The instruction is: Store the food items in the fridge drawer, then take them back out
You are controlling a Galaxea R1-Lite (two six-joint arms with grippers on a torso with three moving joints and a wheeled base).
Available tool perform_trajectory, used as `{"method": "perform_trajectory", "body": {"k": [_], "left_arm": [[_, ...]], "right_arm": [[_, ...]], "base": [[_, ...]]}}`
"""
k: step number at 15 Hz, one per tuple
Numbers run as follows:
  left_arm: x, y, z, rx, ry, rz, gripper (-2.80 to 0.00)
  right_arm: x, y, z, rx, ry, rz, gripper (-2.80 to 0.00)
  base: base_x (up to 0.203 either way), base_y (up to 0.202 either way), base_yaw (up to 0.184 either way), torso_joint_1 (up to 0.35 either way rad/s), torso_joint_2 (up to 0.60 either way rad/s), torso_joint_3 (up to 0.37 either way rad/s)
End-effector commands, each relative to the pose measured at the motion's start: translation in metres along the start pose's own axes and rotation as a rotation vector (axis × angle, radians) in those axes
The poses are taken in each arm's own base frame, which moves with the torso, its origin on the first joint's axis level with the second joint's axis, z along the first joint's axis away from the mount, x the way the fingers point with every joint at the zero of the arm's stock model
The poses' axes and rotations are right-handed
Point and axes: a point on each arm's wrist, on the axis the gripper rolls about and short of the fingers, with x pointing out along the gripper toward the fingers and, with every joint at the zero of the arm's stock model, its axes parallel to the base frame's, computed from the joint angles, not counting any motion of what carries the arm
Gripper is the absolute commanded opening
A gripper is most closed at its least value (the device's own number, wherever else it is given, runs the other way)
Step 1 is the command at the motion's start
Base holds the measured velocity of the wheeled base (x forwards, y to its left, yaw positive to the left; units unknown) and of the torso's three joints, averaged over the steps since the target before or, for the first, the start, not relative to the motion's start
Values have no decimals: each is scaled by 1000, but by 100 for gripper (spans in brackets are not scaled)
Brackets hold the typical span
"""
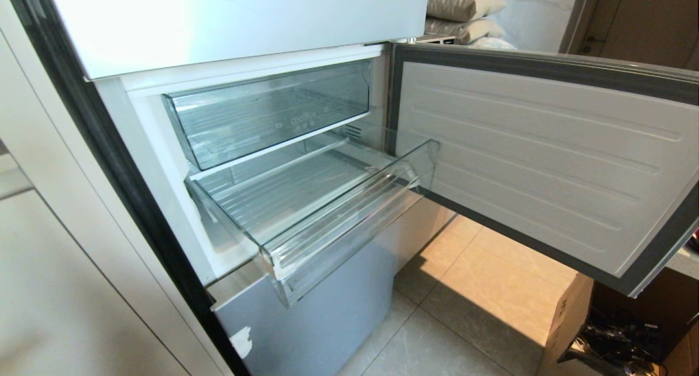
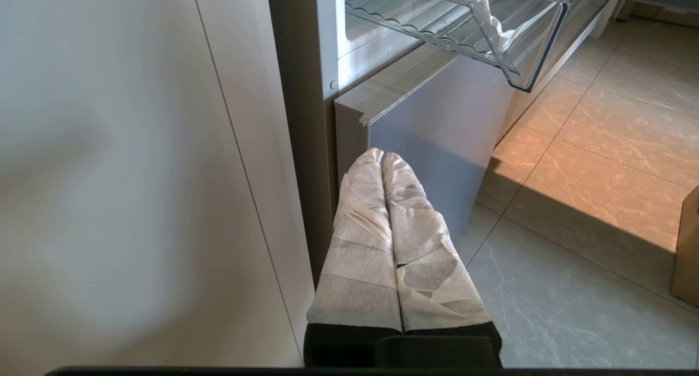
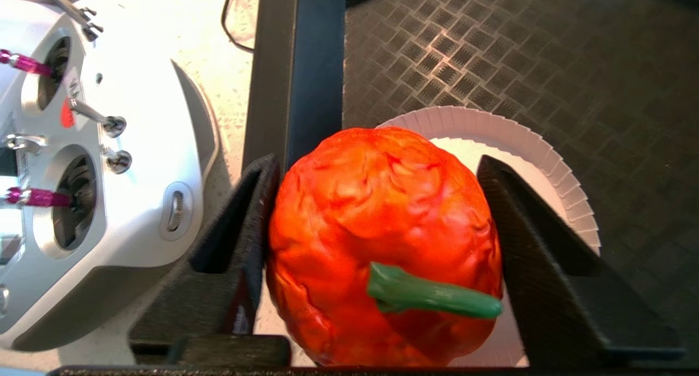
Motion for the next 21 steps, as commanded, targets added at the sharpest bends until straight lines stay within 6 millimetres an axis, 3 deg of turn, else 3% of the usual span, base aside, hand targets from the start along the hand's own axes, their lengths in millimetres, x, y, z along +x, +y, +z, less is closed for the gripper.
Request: {"method": "perform_trajectory", "body": {"k": [1,6,9,11,12,15,17,19,21], "left_arm": [[0,0,0,0,0,0,-280],[0,0,0,0,0,0,-280],[0,0,0,0,0,-1,-280],[0,0,0,0,0,0,-280],[0,0,0,0,0,0,-280],[0,0,0,0,0,0,-280],[0,0,0,0,0,-1,-280],[0,0,0,0,0,-1,-280],[0,0,0,0,0,-1,-280]], "right_arm": [[-2,1,2,4,-6,3,0],[-18,7,10,1,-31,10,0],[-49,20,23,-8,-72,28,0],[-85,30,28,-27,-118,45,0],[-111,36,31,-42,-157,59,-280],[-204,50,26,-85,-314,85,-280],[-269,56,4,-125,-421,105,-280],[-322,57,-36,-188,-495,147,-280],[-354,50,-94,-307,-493,264,-280]], "base": [[0,0,0,0,0,0],[0,0,0,0,0,0],[0,0,0,0,0,0],[0,0,0,0,0,0],[0,0,0,0,0,0],[0,0,0,0,0,0],[0,0,0,0,0,0],[0,0,0,0,0,0],[0,0,0,0,0,0]]}}
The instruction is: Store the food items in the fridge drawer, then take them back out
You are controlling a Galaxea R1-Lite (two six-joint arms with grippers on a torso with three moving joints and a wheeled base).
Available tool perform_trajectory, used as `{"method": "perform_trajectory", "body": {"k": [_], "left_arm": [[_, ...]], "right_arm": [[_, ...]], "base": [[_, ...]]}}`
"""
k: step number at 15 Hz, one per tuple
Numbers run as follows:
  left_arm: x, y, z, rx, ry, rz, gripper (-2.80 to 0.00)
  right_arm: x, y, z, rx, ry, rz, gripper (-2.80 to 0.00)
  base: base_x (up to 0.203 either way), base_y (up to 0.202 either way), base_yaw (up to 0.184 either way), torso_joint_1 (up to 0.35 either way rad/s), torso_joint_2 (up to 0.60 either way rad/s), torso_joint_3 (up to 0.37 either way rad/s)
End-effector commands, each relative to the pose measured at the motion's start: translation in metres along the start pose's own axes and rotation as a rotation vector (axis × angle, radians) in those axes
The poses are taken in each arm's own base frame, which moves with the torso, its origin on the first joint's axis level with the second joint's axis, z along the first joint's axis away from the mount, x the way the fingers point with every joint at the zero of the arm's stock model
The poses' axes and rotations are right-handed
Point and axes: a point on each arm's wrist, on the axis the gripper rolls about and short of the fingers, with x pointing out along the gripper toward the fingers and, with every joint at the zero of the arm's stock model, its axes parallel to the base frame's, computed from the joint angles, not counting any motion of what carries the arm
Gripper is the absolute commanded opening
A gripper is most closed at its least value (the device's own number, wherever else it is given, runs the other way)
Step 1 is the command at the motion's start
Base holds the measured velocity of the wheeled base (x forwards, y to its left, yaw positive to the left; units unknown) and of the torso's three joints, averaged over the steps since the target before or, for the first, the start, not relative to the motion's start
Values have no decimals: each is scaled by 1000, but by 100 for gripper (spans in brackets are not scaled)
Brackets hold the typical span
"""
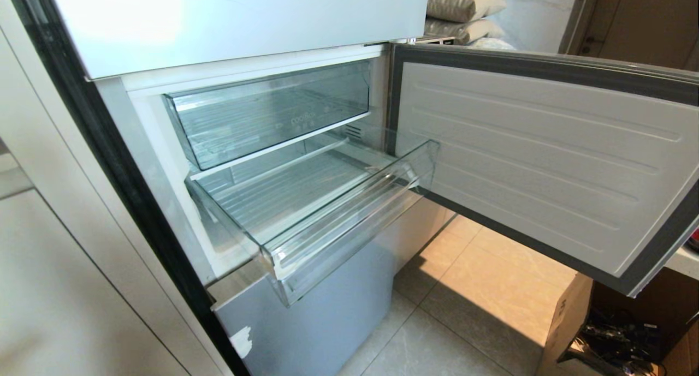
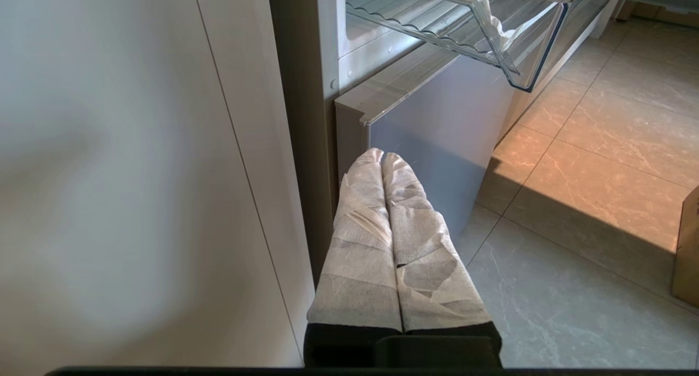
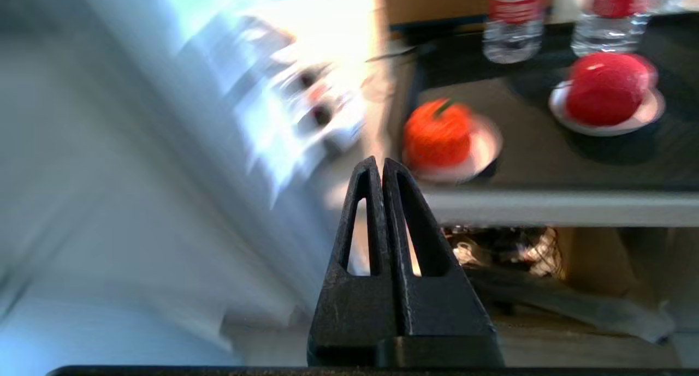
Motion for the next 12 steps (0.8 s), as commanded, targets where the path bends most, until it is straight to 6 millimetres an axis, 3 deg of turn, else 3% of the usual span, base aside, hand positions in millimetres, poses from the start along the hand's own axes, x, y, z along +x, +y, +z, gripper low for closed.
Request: {"method": "perform_trajectory", "body": {"k": [1,3,5,6,8,12], "left_arm": [[0,0,0,0,0,-1,-280],[0,0,0,0,0,0,-280],[0,0,0,0,0,-1,-280],[0,0,0,0,0,0,-280],[0,0,0,0,0,0,-280],[0,0,0,0,0,0,-280]], "right_arm": [[-74,11,-40,-107,-94,191,-280],[-101,-3,-105,-261,-55,362,-280],[-110,-17,-155,-357,18,478,-280],[-112,-21,-167,-324,83,495,-280],[-112,-23,-172,-293,144,481,-280],[-113,-29,-185,-395,258,393,-280]], "base": [[0,0,0,0,0,0],[0,0,0,0,0,0],[0,0,0,0,0,0],[0,0,0,0,0,0],[0,0,0,0,0,0],[0,0,0,0,0,0]]}}
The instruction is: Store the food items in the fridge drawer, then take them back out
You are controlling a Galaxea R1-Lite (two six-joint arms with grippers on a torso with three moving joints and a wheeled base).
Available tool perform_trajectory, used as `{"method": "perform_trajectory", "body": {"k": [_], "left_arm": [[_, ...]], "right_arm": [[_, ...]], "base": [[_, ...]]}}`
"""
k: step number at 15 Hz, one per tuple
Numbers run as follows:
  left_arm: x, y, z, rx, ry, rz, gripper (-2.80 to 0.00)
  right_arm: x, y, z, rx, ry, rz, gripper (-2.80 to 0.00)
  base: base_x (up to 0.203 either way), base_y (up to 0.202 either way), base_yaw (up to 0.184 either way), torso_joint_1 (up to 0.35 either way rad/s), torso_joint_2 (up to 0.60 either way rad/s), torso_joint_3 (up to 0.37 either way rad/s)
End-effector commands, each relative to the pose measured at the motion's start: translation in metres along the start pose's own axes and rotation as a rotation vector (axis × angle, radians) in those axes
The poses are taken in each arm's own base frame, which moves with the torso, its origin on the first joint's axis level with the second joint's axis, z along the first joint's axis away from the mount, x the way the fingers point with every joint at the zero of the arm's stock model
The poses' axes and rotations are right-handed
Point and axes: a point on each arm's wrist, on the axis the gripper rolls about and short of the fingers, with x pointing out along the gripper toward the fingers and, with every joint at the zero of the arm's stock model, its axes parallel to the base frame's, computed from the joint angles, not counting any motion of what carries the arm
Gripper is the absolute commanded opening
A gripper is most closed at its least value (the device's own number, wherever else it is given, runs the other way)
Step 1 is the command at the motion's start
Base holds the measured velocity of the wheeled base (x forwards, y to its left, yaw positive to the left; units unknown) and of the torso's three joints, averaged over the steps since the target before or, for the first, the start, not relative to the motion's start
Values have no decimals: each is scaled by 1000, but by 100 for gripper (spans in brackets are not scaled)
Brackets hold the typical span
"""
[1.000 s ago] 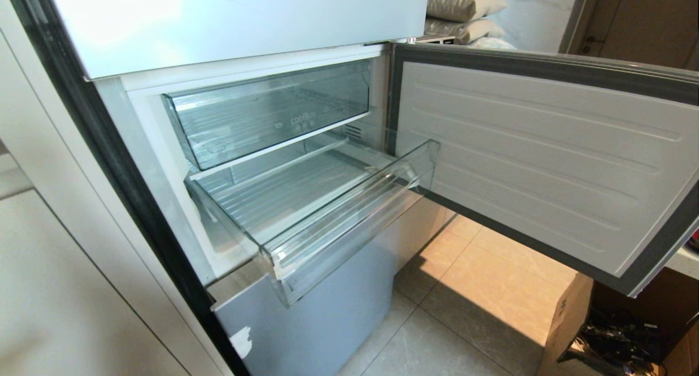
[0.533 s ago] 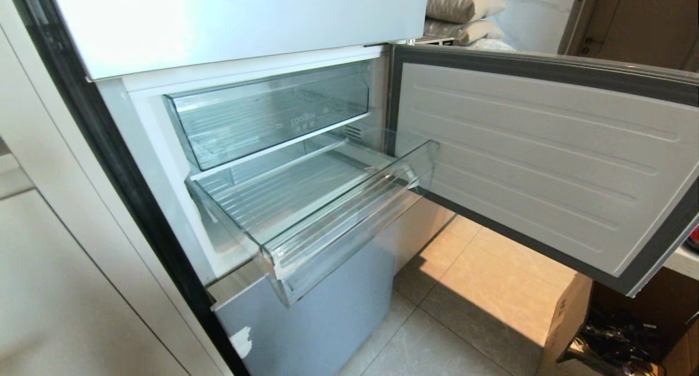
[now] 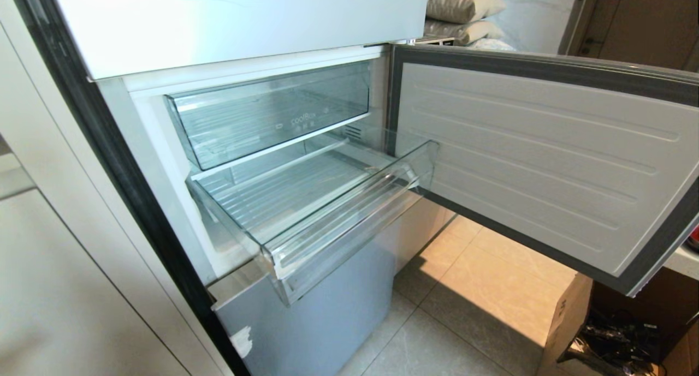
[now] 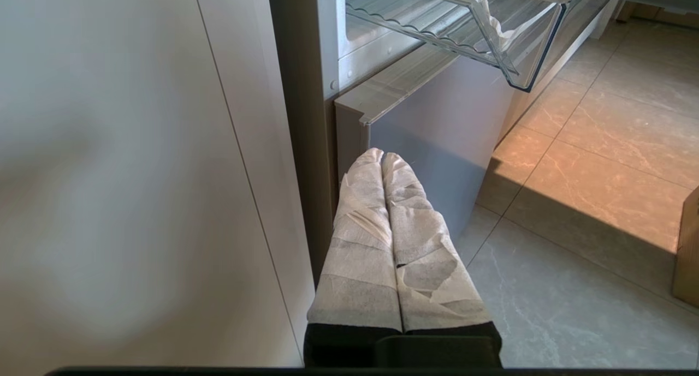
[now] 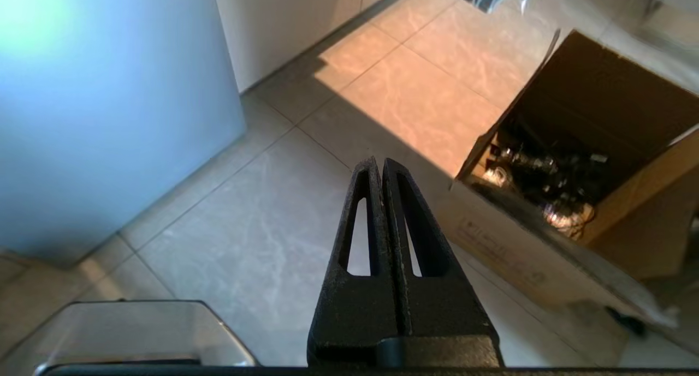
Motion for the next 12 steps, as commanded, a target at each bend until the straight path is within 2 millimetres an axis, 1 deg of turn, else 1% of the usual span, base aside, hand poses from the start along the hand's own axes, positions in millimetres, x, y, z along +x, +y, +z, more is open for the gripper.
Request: {"method": "perform_trajectory", "body": {"k": [1,2,4,9,12], "left_arm": [[0,0,0,0,0,0,-280],[0,0,0,0,0,0,-280],[0,0,0,0,0,0,-280],[0,0,0,-1,-2,0,-280],[0,0,0,0,-1,0,-280]], "right_arm": [[0,0,-2,-6,4,0,-280],[0,0,-1,-3,3,4,-280],[-1,0,-1,-15,-12,65,-280],[-19,-1,-10,-16,-275,73,-280],[-20,-1,-11,7,-283,77,-280]], "base": [[0,0,0,0,0,0],[0,0,0,0,0,0],[0,0,0,0,0,0],[0,0,0,0,0,0],[0,0,0,0,0,0]]}}
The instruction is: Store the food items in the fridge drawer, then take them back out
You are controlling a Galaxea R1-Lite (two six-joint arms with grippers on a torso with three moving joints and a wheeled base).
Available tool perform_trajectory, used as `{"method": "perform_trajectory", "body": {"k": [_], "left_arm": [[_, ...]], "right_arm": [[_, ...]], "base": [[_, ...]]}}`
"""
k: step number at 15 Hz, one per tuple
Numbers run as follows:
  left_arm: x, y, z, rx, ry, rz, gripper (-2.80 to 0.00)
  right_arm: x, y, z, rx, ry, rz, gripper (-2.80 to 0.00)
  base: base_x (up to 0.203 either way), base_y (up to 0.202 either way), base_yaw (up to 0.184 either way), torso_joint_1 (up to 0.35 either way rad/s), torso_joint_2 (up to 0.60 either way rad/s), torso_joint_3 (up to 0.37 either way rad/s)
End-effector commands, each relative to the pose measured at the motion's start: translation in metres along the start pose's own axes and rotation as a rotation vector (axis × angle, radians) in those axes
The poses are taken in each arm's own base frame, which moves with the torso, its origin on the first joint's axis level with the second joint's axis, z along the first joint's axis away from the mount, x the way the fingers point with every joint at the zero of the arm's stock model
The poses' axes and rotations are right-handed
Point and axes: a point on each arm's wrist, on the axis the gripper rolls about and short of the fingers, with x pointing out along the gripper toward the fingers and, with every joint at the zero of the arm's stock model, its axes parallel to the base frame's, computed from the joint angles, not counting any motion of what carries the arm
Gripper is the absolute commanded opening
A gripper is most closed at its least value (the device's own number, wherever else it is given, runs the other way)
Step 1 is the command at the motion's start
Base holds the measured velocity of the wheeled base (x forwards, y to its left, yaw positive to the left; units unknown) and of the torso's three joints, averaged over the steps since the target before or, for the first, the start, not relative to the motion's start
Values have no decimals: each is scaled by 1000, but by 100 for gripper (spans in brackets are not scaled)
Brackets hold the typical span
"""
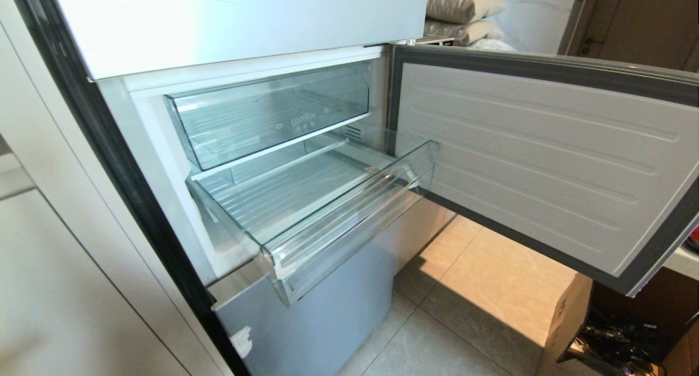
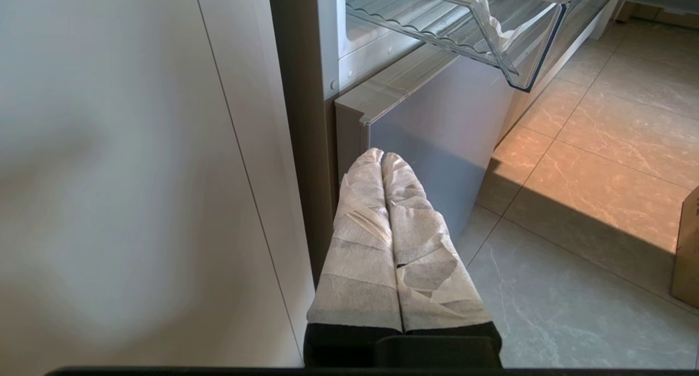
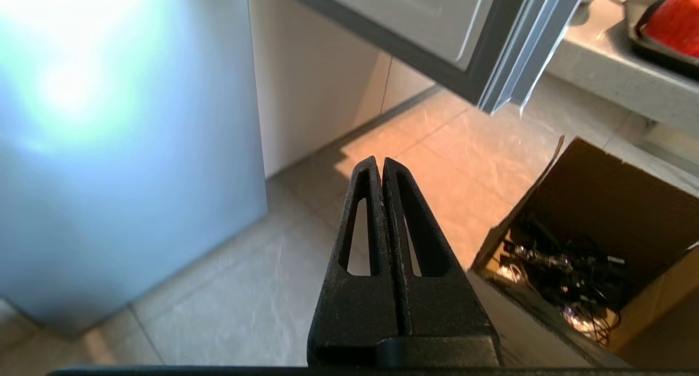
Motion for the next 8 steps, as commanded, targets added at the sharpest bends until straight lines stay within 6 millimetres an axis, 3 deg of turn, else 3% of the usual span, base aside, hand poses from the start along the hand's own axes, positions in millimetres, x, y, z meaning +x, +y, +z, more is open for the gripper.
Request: {"method": "perform_trajectory", "body": {"k": [1,7,8], "left_arm": [[0,0,0,0,0,0,-280],[0,0,0,0,0,-1,-280],[0,0,0,0,0,0,-280]], "right_arm": [[-2,0,-1,5,-26,-1,-280],[-2,0,-1,12,-26,1,-280],[-2,0,-1,12,-26,1,-280]], "base": [[0,0,0,0,0,0],[0,0,0,0,0,0],[-3,2,112,2,7,2]]}}
